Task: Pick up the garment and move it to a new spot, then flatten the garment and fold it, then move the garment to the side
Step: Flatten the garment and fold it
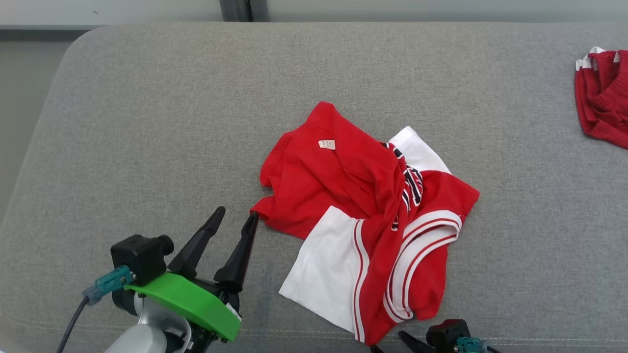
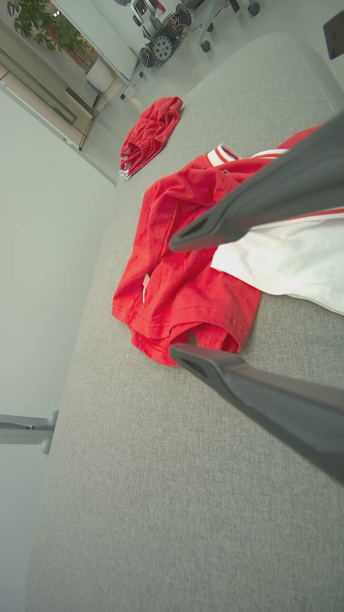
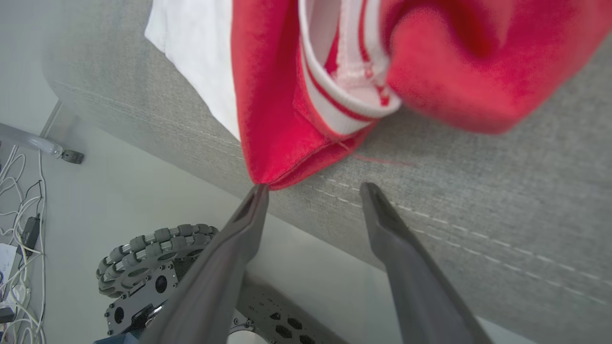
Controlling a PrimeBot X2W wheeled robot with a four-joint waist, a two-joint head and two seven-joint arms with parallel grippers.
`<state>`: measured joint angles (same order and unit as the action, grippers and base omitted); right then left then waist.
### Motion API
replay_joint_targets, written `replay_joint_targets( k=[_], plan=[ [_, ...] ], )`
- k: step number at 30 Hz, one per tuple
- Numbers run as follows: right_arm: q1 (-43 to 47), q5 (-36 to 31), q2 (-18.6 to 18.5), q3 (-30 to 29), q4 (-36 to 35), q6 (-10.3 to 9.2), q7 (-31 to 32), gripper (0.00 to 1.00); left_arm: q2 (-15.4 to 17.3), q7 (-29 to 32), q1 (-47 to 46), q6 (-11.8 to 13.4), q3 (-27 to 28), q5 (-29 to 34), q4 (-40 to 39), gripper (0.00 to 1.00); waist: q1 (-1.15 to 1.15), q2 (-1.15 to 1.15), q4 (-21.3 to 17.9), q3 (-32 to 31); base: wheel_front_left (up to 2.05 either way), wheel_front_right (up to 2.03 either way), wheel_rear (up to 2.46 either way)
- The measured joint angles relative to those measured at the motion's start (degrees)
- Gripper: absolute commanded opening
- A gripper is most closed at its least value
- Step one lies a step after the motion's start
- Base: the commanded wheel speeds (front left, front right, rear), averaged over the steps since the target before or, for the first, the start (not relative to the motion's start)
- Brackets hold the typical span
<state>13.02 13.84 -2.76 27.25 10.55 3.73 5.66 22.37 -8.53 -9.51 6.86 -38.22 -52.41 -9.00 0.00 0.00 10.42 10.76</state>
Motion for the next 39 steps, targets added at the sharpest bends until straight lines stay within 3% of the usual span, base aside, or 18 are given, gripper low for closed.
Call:
replay_joint_targets(
  k=[20,33,34,36,39],
  plan=[
    [-5.0,7.3,-0.5,6.3,1.4,1.31,-1.3,1.0,-1.1,1.0,0.0,0.2,0.2,0.3,-0.3,1.0,0.0,0.0,0.5,0.9,0.0,0.0,0.0],
    [-7.5,14.0,-0.5,6.7,1.9,0.21,-4.2,1.0,-1.6,1.3,0.0,0.2,0.6,0.7,-0.4,1.0,0.0,0.0,0.7,1.7,0.0,0.0,0.0],
    [-7.7,14.1,-0.5,6.8,2.0,0.19,-4.2,0.71,-1.6,1.3,0.0,0.2,0.6,0.7,-0.4,1.0,0.0,0.0,0.7,1.7,0.0,0.0,0.0],
    [-8.1,14.5,-0.5,6.8,2.4,-0.3,-4.6,0.0,-1.6,1.3,0.0,0.2,1.0,0.7,-0.4,1.0,0.0,0.0,0.6,1.7,0.0,0.0,0.0],
    [-8.3,15.6,-0.4,6.4,2.5,-0.98,-4.9,0.0,-1.6,1.2,0.1,0.2,1.8,0.8,-0.4,1.0,0.0,0.0,0.2,1.6,0.0,0.0,0.0]
  ],
)
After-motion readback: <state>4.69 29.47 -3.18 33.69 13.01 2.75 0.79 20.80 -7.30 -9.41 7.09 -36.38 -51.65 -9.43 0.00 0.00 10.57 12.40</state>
